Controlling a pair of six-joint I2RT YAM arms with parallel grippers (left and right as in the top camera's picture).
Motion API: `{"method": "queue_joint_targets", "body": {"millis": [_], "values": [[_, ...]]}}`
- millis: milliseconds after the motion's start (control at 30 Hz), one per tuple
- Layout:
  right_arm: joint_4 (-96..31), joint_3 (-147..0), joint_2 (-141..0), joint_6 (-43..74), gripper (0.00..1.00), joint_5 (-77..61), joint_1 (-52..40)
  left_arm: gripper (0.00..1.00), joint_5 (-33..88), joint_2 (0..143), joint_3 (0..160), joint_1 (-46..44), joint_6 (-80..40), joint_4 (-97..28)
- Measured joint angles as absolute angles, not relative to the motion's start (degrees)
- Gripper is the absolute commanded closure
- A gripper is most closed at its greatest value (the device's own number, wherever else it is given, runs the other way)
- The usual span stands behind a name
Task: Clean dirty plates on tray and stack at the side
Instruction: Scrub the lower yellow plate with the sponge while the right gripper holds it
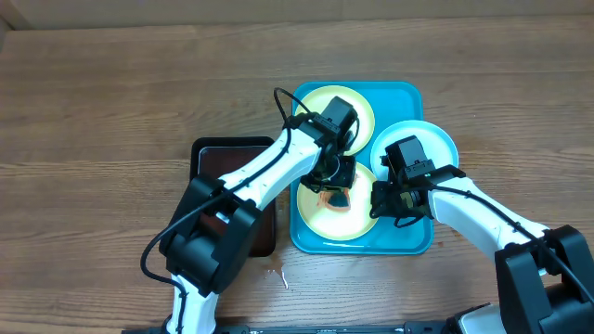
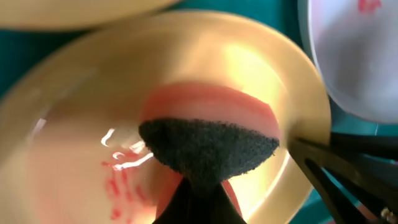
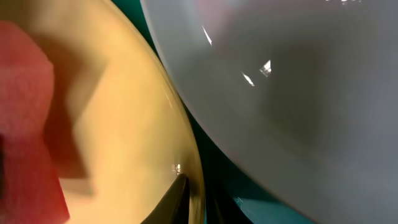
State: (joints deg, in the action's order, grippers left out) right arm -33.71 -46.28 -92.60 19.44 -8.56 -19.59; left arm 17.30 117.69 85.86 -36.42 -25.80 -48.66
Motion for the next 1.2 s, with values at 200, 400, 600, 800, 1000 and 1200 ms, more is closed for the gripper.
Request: {"method": "queue_joint_targets", "body": {"millis": [200, 400, 600, 800, 1000, 1200], "values": [[-33.74, -46.28, -92.6, 19.46, 0.88, -8.56, -19.59, 0.96, 13.65, 117.69, 85.86, -36.51, -25.54, -53.23], [-33.76, -46.28, -92.6, 19.46, 0.88, -8.56, -19.59, 0.96, 2.09, 118.19, 85.89, -36.49, -25.5, -57.93], [-33.85, -46.28, -92.64, 19.46, 0.88, -8.56, -19.59, 0.96, -1.69, 119.57, 86.3, -36.4, -25.19, -59.51], [-34.15, -46.37, -92.64, 19.44, 0.88, -8.51, -19.59, 0.96, 2.28, 119.81, 86.32, -35.73, -20.14, -57.65], [-34.37, -46.39, -92.64, 19.44, 0.88, -8.36, -19.59, 0.96, 9.15, 120.03, 86.32, -35.2, -14.85, -55.51], [-34.44, -46.39, -92.64, 19.46, 0.88, -8.12, -19.59, 0.96, 17.1, 120.4, 86.32, -35.22, -12.84, -53.06]]}}
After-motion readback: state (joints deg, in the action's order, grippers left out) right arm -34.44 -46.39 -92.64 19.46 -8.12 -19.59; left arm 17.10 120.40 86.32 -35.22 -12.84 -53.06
